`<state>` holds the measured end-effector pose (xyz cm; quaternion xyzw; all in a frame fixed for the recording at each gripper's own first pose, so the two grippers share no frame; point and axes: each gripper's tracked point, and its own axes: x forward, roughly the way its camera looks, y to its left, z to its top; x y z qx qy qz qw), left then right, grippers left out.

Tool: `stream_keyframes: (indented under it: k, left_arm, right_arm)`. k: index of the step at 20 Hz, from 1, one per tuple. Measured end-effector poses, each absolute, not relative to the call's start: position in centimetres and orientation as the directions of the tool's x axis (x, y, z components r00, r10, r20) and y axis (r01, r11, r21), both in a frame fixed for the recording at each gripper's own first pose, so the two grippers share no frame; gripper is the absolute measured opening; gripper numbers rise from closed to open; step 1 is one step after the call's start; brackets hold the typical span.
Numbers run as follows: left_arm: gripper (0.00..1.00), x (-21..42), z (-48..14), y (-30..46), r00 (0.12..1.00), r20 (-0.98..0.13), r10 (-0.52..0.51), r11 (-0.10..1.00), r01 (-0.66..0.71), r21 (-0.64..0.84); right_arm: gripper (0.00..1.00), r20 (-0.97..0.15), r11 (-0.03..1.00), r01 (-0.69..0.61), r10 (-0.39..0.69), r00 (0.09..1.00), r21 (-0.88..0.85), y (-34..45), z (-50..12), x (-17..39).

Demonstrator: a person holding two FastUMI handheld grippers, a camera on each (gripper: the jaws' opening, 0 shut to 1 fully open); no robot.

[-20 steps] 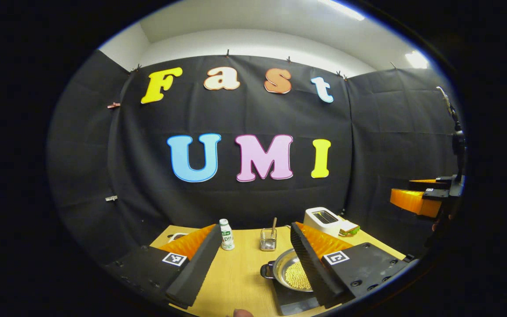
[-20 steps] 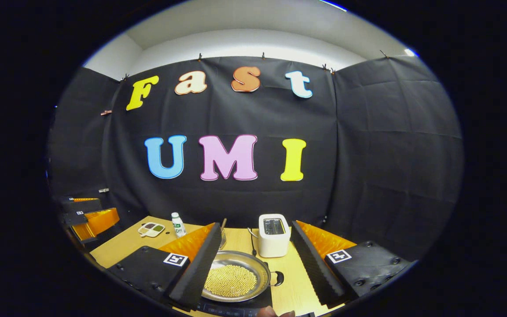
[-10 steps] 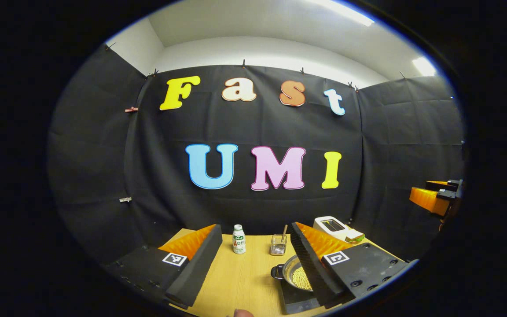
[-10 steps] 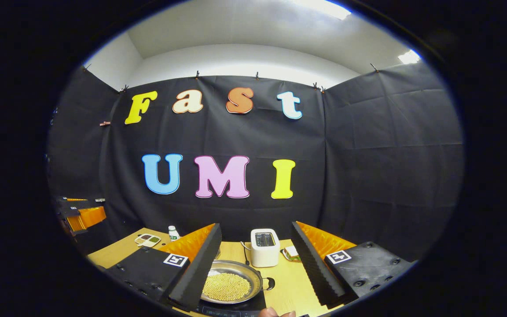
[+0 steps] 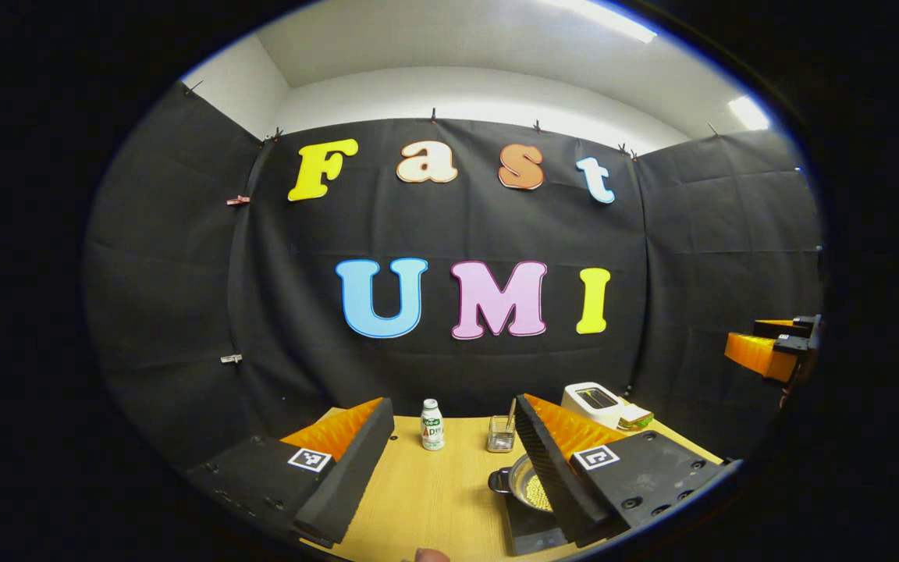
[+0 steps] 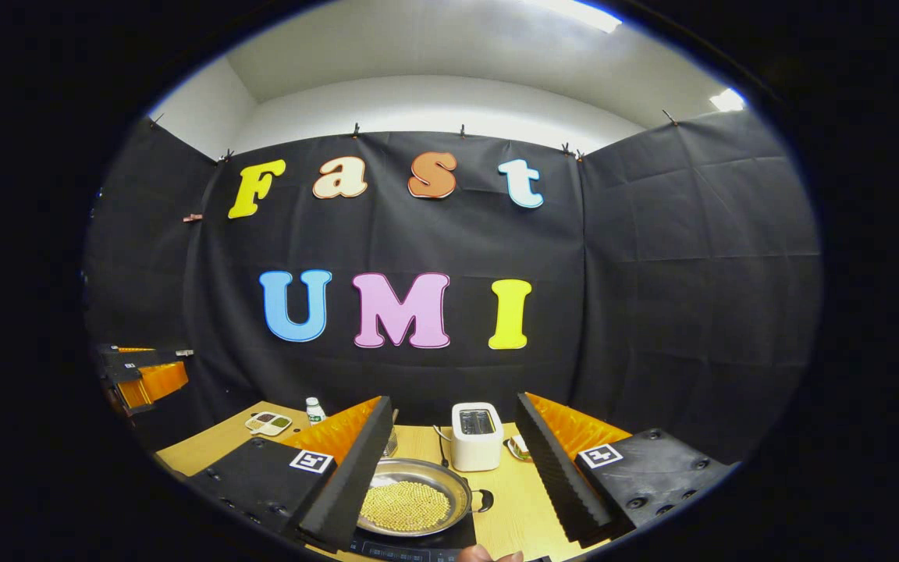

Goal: First push the handle of the pot to place it horizontally, then grasp the pot with both hands and set it on the induction cooktop.

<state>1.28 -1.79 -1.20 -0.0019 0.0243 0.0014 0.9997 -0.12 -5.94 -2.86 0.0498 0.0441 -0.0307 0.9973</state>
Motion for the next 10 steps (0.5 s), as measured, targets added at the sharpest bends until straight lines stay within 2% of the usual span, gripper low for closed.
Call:
stream_keyframes:
  k: [10]
  left_arm:
    - [0.97, 1.11, -1.86, -2.48, 0.997, -0.07, -0.022, 1.0, 0.022, -0.008]
  right_arm:
    - [0.98, -0.098, 0.995, 0.074, -0.067, 0.993, 0.072, -5.9, -3.15, -1.09]
